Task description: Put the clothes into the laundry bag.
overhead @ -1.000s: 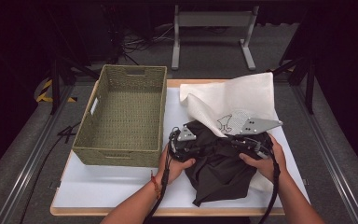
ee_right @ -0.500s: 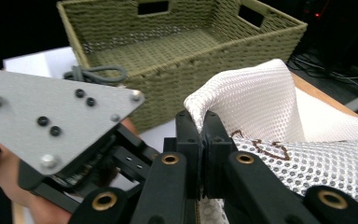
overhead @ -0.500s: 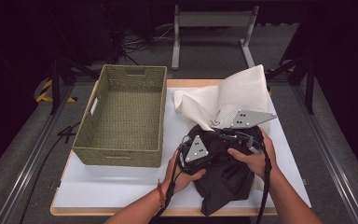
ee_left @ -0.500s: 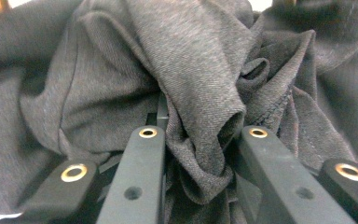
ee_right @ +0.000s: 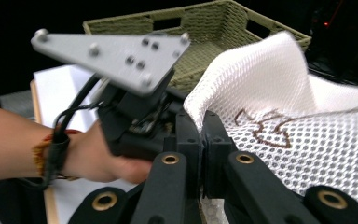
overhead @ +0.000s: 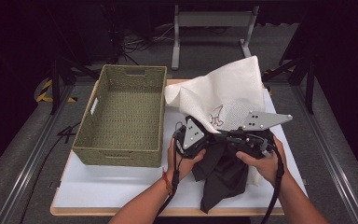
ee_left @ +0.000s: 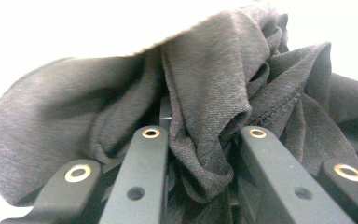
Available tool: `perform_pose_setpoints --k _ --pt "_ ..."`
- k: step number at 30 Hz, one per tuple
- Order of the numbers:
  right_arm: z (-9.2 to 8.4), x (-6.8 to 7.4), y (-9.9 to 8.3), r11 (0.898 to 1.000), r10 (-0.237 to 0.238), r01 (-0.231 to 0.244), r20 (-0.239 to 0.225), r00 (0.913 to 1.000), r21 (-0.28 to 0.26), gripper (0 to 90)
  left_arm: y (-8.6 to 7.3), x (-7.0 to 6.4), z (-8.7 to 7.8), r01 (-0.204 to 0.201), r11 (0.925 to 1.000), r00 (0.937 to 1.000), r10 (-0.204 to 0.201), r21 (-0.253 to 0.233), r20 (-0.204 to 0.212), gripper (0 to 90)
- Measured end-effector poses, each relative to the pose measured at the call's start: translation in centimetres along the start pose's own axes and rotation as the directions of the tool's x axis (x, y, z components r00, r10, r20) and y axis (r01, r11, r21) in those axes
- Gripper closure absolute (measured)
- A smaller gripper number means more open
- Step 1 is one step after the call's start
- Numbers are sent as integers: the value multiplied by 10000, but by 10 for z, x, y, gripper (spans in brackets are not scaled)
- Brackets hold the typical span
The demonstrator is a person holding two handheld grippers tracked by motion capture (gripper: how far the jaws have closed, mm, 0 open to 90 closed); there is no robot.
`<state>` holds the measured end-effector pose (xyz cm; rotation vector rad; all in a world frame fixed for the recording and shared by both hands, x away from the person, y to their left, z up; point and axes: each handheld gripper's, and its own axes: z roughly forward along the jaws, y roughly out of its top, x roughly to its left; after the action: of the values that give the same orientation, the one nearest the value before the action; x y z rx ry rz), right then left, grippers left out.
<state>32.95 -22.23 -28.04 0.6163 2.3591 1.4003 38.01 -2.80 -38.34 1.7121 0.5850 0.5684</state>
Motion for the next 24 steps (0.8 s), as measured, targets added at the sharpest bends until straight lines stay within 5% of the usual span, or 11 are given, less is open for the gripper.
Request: perform_pose_setpoints --k 3,8,15,22,24 --pt "3 6 -4 9987 -400 391 248 9989 333 882 -5 4 6 160 9996 9998 -156 254 -136 785" --pt "14 2 -28 9927 -451 400 429 9981 1136 882 -25 5 18 423 9944 9991 -420 969 -48 778" --pt "17 -7 -56 9834 -207 123 444 9988 1810 881 -36 6 20 122 9894 9996 -157 1450 231 730" --pt "18 -9 -71 9780 -178 63 534 9984 2086 881 -39 2 6 271 9833 9885 -532 1799 1418 322" --pt "17 -9 -72 9797 -209 79 625 9978 2005 880 -36 1 -4 48 9812 9780 -448 1928 2037 247"
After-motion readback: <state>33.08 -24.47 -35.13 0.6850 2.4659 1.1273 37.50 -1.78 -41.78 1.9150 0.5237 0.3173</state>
